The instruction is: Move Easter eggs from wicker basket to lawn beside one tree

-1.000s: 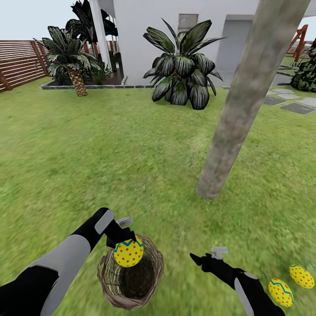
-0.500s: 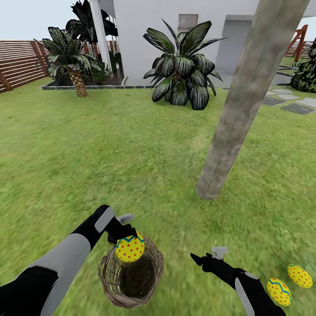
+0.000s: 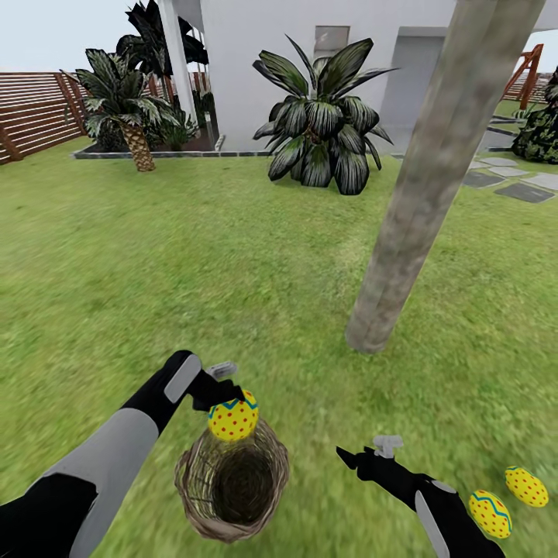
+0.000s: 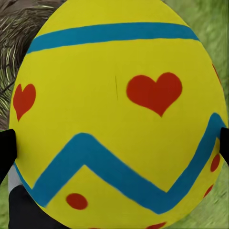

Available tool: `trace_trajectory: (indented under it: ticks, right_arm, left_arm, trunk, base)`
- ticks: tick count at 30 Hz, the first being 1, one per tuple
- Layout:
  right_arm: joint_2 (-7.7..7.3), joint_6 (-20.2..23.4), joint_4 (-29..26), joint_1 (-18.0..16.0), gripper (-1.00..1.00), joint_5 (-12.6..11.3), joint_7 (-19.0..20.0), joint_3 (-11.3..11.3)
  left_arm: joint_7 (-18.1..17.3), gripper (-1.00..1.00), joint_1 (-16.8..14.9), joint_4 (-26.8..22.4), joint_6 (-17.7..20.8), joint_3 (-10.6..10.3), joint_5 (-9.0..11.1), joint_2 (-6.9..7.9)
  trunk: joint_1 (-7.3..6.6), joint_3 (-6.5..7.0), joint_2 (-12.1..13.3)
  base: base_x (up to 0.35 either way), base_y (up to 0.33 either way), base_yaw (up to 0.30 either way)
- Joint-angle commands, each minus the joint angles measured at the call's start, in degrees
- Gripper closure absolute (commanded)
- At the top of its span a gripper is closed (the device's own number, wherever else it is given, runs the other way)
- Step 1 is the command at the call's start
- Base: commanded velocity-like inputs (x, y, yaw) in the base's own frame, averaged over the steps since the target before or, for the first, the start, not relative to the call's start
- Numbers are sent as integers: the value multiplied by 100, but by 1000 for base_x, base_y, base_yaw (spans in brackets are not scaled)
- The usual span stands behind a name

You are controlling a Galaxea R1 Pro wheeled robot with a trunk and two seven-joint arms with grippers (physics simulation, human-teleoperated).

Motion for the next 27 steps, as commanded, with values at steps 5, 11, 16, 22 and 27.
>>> trace_trajectory:
  ticks: [5,11,16,22,27]
  right_arm:
    - [0,54,-4,-3,-100,-50,22,-11]
    - [0,54,-4,-3,-100,-50,22,-11]
    - [-6,54,-4,-3,-100,-50,22,-11]
    - [-7,38,-4,-3,-100,-50,23,-11]
    - [-8,36,-4,-3,-100,-50,17,-11]
  left_arm:
    - [46,100,-1,-170,11,-14,49,-5]
    - [46,100,5,-515,11,-19,48,-1]
    - [46,100,12,-737,11,-135,48,-19]
    - [51,100,44,-1201,11,-331,32,-37]
    - [96,100,49,-1257,11,-358,8,-45]
  trunk:
    - [-108,83,196]
    - [-240,191,436]
    - [-350,280,637]
    - [-482,388,877]
    - [-592,478,1078]
  base:
    - [0,0,0]
    - [0,0,0]
    - [0,0,0]
    - [0,0,0]
    - [0,0,-1]
